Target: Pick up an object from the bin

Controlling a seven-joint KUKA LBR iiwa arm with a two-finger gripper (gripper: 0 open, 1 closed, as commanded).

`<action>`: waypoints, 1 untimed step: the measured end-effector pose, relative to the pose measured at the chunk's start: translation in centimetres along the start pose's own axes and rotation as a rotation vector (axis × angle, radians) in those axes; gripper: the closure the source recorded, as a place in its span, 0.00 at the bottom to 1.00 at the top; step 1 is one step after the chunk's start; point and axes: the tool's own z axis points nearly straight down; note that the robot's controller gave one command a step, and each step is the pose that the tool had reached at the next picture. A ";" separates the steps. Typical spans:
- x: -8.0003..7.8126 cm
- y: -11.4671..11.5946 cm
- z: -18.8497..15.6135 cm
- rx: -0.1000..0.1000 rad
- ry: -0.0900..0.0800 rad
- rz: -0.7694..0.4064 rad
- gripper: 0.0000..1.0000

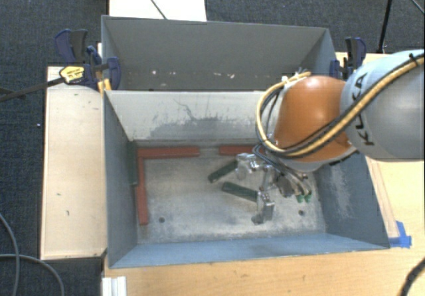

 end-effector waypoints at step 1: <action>-0.4 -2.5 2.7 0.001 -0.011 -0.081 0.00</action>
Offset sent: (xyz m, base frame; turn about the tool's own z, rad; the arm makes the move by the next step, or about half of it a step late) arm 0.0210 -0.0131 -0.0700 0.1228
